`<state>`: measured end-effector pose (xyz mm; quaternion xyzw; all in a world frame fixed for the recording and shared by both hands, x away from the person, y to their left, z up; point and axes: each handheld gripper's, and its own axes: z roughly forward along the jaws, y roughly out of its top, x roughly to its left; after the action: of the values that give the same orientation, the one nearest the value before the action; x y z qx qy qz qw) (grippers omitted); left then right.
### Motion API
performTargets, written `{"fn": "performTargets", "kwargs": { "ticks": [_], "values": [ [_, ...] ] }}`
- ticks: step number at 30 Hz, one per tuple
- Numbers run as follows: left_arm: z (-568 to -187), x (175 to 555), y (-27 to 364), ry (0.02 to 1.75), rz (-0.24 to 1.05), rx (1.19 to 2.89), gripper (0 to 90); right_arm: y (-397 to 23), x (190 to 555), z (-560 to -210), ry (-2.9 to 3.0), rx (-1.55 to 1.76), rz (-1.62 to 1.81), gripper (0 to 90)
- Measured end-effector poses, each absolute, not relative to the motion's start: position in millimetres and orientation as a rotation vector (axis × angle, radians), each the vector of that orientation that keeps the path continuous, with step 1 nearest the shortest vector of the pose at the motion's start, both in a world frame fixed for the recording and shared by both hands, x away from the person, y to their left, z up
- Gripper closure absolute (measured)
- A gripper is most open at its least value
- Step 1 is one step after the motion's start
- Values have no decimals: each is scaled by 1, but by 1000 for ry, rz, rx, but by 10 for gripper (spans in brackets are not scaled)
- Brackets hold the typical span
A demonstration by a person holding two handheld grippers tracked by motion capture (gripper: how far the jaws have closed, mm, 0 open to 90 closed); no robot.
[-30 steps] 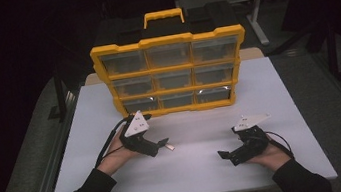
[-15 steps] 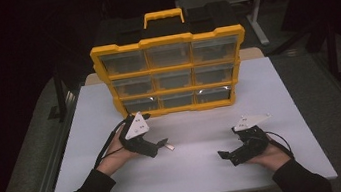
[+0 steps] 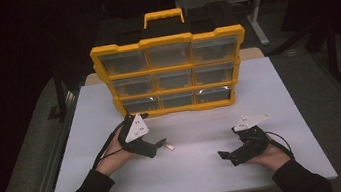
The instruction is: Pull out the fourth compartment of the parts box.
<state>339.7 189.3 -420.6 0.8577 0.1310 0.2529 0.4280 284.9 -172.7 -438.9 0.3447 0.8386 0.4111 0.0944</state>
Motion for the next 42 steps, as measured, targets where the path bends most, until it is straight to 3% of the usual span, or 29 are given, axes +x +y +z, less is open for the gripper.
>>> {"fn": "performTargets", "kwargs": {
  "ticks": [42],
  "values": [
    [-423,332,190,210,846,2164,6,-173,285,-439,2488,1019,1219,0]
  ]
}}
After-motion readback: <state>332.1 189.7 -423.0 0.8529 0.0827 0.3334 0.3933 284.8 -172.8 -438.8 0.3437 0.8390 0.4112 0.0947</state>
